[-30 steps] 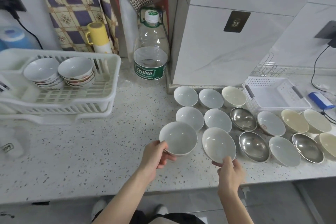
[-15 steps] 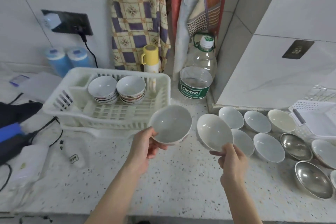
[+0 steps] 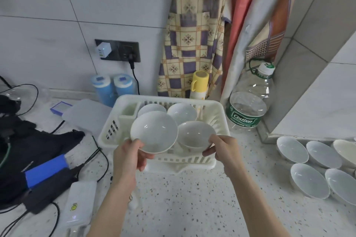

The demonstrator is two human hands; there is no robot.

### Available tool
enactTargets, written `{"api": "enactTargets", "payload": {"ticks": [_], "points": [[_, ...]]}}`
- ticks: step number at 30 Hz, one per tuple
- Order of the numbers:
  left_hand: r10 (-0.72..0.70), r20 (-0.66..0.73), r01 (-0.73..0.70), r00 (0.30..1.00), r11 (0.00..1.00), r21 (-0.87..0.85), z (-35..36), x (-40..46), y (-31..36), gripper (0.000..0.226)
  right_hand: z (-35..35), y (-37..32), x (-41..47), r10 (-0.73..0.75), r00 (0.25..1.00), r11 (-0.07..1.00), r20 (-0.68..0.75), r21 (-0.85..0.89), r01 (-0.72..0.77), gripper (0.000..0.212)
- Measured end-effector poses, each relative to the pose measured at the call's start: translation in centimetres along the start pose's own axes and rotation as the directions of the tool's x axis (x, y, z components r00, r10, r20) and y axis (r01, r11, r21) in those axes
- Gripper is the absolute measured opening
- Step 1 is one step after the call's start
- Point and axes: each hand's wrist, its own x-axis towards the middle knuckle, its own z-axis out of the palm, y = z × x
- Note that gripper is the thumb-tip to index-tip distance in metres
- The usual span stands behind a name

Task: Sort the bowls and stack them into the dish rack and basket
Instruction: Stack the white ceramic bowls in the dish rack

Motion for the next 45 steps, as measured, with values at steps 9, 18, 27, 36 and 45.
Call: {"api": "enactTargets", "payload": {"ticks": [9, 18, 27, 36, 45], "points": [[0.059, -0.096, -0.065, 0.994, 0.996, -0.057, -4.4, 3.9, 0.8, 0.019, 6.2, -1.4, 3.6, 0.178, 0.974, 0.968, 0.140, -0.205, -0.148, 0.016], [0.030, -0.092, -0.038, 0.995, 0.996, -0.079, -4.5, 6.6, 1.1, 0.020, 8.8, -1.2, 6.6, 0.322, 0.931, 0.896, 0.173, -0.373, -0.241, 0.009], [-0.027, -0.021, 0.025, 0.999, 0.994, -0.107, -3.0, 7.9, 0.6, 0.015, 10.8, 0.5, 9.2, 0.486, 0.848, 0.794, 0.211, -0.511, -0.328, 0.012], [-0.056, 0.005, 0.056, 0.998, 0.996, -0.073, -2.6, 8.8, -0.1, 0.019, 11.2, 1.1, 7.9, 0.408, 0.890, 0.822, 0.205, -0.506, -0.261, 0.018], [-0.088, 0.018, 0.089, 0.996, 0.995, -0.044, -2.3, 8.9, -0.3, 0.018, 11.2, 1.9, 8.5, 0.416, 0.890, 0.762, 0.188, -0.607, -0.228, 0.029]]}}
